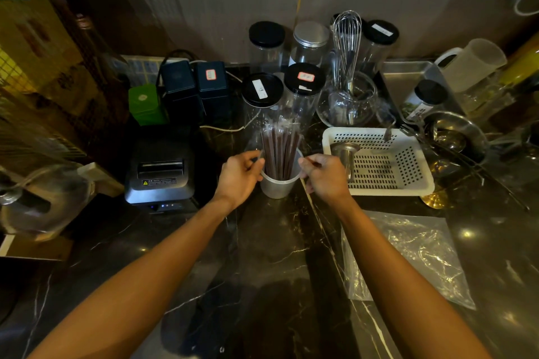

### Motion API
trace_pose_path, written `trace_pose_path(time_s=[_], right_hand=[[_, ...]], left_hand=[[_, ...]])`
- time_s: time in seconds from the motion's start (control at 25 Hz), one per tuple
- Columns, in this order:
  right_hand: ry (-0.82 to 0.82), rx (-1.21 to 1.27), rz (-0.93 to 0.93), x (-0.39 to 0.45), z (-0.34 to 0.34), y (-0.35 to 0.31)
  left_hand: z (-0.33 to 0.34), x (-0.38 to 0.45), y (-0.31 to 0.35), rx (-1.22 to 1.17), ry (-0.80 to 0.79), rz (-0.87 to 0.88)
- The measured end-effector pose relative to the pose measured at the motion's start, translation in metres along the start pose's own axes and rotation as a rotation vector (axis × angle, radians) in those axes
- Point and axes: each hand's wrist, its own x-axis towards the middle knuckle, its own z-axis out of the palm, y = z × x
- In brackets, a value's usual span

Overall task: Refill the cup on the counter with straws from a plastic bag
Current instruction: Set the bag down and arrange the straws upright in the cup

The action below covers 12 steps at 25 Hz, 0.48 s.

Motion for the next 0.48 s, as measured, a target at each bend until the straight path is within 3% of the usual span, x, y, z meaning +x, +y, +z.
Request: trace_pose_path(time_s=[0.32,0.48], right_hand=[[0.006,0.035,0.02,-0.003,-0.003,0.001],[0.017,0.047,-0.008,-0.021,-0.02,0.004]], left_hand=[[0.0,0.0,-0.003,-0.021,0.057,-0.048],[0.004,-0.017,0.012,-0.007,0.186,0.117]])
